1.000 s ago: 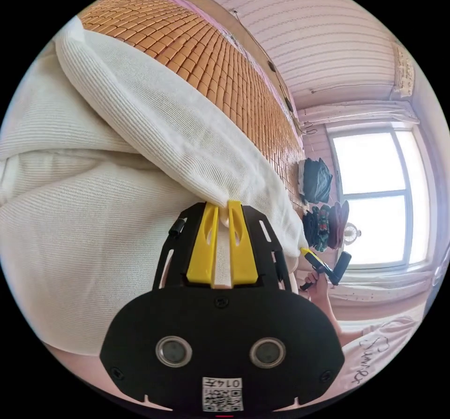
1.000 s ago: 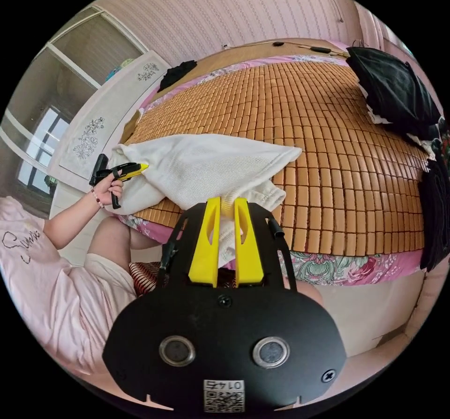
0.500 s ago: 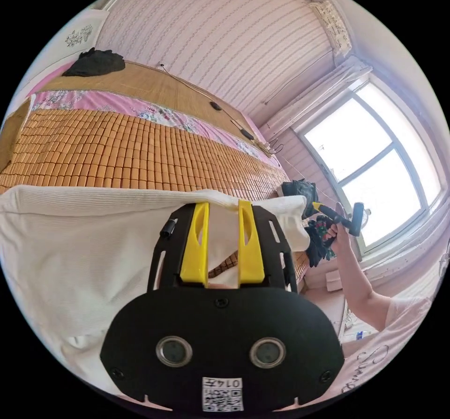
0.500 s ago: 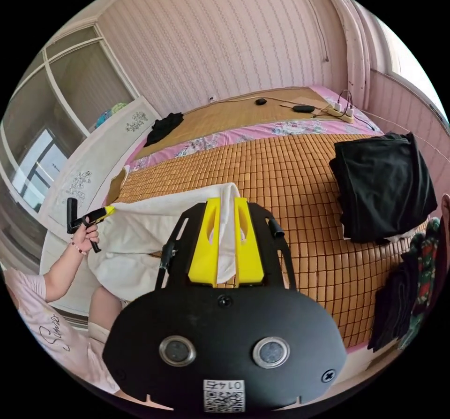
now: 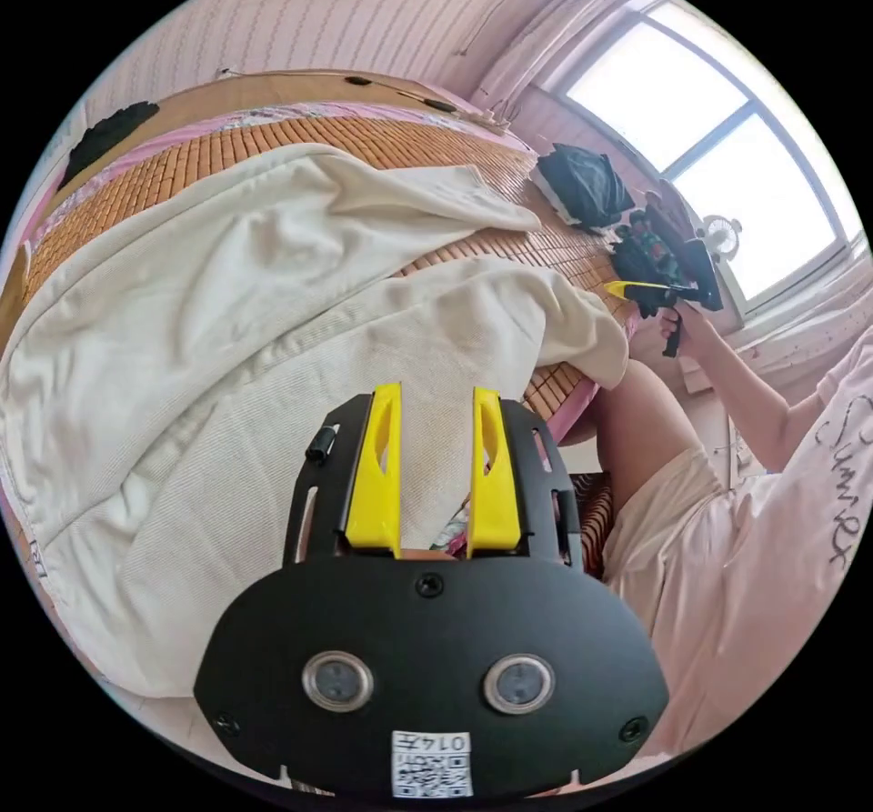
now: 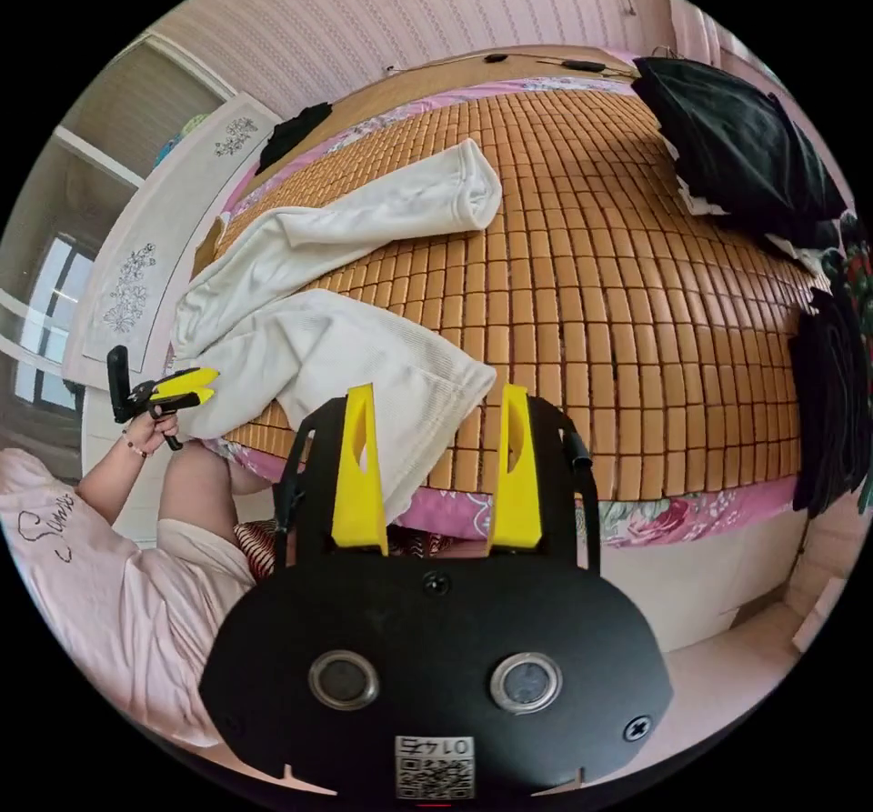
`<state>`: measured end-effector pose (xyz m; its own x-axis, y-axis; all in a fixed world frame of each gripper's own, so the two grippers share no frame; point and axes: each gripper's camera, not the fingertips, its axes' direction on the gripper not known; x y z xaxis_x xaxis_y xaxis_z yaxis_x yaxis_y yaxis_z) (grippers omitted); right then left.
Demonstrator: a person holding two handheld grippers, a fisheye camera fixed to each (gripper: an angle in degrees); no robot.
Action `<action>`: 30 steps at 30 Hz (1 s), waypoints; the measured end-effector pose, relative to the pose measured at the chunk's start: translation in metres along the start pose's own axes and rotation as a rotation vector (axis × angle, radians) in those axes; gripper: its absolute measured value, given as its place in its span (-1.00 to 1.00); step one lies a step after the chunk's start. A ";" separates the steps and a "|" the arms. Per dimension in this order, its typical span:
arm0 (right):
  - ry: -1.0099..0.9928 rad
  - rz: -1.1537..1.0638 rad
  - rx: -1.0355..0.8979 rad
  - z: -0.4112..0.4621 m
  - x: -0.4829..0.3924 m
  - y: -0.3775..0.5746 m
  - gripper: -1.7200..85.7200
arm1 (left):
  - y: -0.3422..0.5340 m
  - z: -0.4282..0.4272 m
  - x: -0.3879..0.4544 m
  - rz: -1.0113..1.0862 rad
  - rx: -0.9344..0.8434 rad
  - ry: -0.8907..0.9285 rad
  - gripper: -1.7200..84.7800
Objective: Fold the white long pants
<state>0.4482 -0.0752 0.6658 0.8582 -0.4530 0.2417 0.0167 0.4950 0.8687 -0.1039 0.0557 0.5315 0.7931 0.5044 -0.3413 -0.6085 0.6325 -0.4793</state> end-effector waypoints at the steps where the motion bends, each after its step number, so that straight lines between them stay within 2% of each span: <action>1: -0.034 0.037 -0.053 0.011 0.010 0.003 -0.57 | -0.004 0.018 0.010 0.020 -0.043 -0.028 -0.68; 3: -0.124 0.062 -0.111 0.026 0.021 0.002 -0.62 | -0.008 0.044 0.018 0.021 -0.105 -0.078 -0.69; 4: -0.218 0.046 -0.113 0.030 0.024 0.000 -0.70 | -0.010 0.048 0.022 0.024 -0.078 -0.122 -0.71; 5: -0.278 0.029 -0.078 0.026 0.026 -0.003 -0.80 | -0.011 0.050 0.024 0.034 -0.084 -0.131 -0.73; 7: -0.321 0.019 -0.005 0.009 0.030 -0.006 -0.85 | -0.018 0.050 0.029 0.049 -0.111 -0.097 -0.81; 10: -0.343 -0.010 0.133 -0.040 0.040 -0.008 -0.88 | -0.013 0.030 0.041 0.124 -0.099 -0.011 -0.83; 12: -0.284 -0.055 0.172 -0.070 0.042 -0.011 -0.89 | -0.006 0.017 0.048 0.184 -0.104 0.068 -0.83; 16: 0.044 -0.102 0.169 -0.094 0.042 -0.035 -0.86 | 0.004 -0.013 0.046 0.178 -0.055 0.096 -0.78; 19: 0.026 -0.200 0.215 -0.072 0.031 -0.083 -0.69 | -0.012 -0.033 0.038 0.202 0.046 0.004 -0.78; 22: 0.019 -0.300 0.214 -0.019 0.016 -0.148 -0.67 | -0.049 -0.033 0.029 0.229 0.098 -0.009 -0.78; 26: 0.000 -0.275 0.154 0.055 0.021 -0.236 -0.66 | -0.103 -0.014 0.039 0.319 0.148 -0.034 -0.77; 30: -0.036 -0.197 0.046 0.102 0.041 -0.275 -0.70 | -0.162 0.023 0.061 0.420 0.161 -0.058 -0.74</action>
<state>0.4271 -0.3054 0.4808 0.8219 -0.5641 0.0792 0.1584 0.3599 0.9194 0.0420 -0.0026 0.6071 0.4769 0.7660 -0.4310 -0.8770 0.4473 -0.1755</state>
